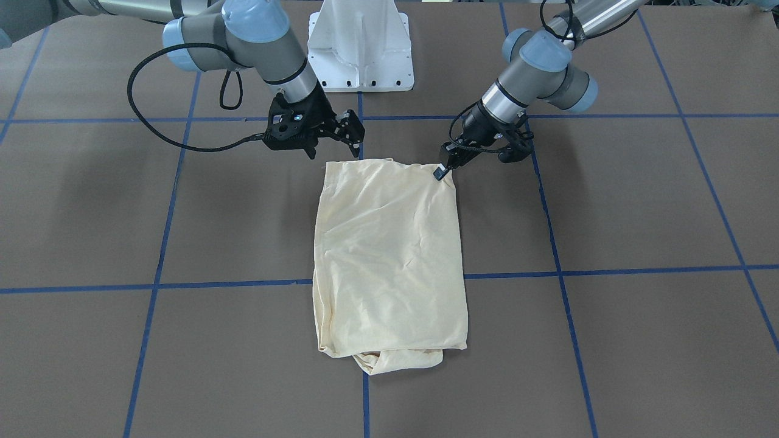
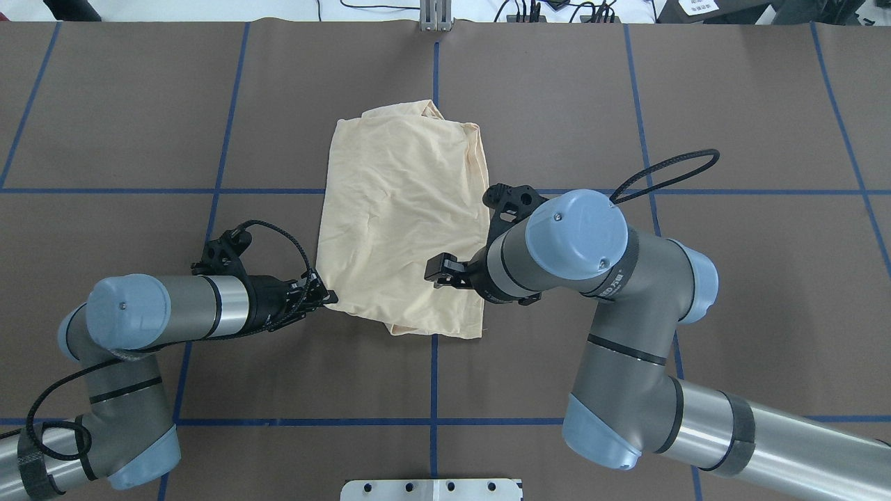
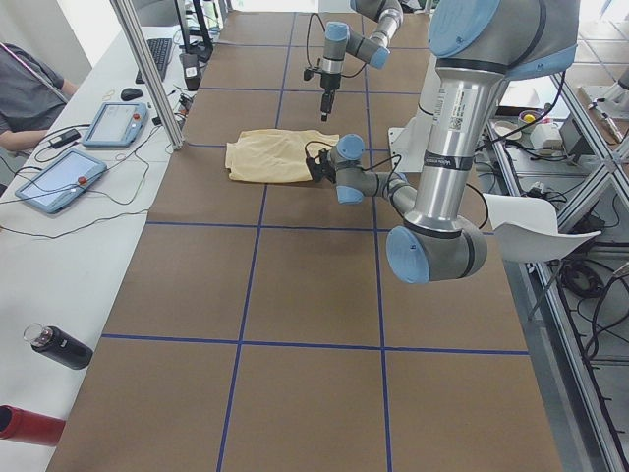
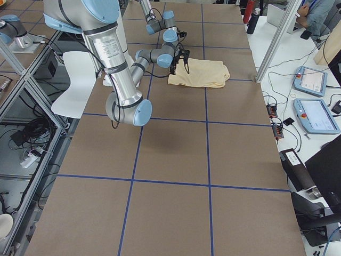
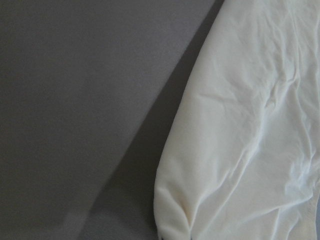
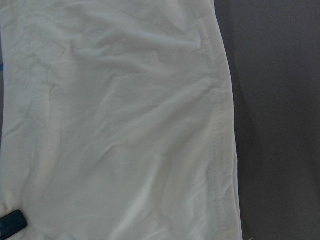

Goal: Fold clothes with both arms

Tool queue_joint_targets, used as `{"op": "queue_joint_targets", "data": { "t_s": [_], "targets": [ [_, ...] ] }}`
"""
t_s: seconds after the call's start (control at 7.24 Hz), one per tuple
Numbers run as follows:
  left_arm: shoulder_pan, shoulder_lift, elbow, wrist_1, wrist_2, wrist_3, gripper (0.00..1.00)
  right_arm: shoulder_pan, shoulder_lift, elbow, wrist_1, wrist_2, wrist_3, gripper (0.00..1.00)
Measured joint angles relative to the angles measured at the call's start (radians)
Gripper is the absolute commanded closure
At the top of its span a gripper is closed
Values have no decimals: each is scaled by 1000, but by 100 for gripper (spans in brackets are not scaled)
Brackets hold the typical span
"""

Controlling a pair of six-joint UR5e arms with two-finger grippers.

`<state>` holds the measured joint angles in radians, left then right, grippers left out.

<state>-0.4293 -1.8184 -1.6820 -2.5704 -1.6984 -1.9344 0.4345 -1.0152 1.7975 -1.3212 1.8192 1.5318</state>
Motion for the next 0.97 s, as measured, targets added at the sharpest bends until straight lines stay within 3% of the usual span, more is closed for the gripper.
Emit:
{"op": "queue_joint_targets", "data": {
  "t_s": [0.55,0.97],
  "targets": [
    [2,-2,-5,1,0,0,100,-38,97,-166,-7,-61,110,0],
    [4,1,-17,2,2,0,100,-39,116,-200,-48,-58,150,0]
  ]
}}
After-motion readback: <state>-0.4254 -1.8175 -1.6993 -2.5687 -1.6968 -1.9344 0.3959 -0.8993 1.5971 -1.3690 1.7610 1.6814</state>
